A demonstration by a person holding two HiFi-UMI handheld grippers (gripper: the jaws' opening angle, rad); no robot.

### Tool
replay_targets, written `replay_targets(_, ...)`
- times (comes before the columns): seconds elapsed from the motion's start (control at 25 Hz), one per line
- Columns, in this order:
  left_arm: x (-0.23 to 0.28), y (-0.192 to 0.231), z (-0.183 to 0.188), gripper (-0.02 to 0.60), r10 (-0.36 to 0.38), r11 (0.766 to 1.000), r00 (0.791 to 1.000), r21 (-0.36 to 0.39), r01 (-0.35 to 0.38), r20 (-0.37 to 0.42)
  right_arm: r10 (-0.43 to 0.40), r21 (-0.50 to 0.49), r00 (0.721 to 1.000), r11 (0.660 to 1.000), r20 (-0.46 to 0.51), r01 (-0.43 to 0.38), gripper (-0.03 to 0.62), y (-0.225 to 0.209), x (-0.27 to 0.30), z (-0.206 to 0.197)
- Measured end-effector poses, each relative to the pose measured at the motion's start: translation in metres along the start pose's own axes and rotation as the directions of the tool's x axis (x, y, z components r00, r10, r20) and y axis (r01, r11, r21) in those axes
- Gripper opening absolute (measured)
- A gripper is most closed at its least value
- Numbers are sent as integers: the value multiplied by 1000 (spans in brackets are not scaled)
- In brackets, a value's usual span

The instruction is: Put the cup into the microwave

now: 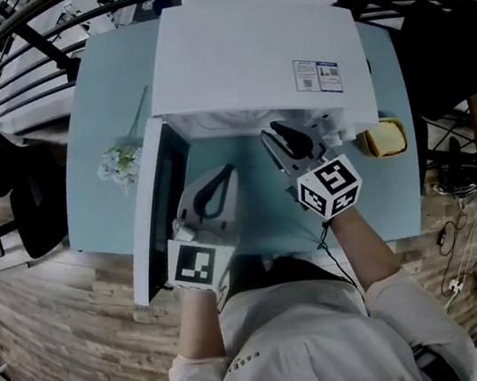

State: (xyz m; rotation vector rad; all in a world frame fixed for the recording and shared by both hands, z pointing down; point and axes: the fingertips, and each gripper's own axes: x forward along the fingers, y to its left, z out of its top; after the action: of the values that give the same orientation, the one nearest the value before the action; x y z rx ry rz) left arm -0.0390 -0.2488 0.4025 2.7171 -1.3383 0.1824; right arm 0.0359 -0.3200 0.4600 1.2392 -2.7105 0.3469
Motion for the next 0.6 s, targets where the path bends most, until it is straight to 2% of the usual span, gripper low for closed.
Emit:
replay_targets(0.24, -13, -10, 32, 3, 5, 1000, 1000, 23, -5, 25, 16, 22, 997, 1000, 72, -17, 24, 18, -46, 42)
replay_targets(0.4, -16, -5, 45, 3, 7, 999, 999, 53, -9, 37, 10, 9, 992, 1000, 128, -12, 17, 26, -74, 65)
replay_targets(0.6, -23, -12, 61, 3, -3, 997, 998, 83, -3, 62, 10, -20, 991, 1000, 136, -8, 17, 24, -98, 83)
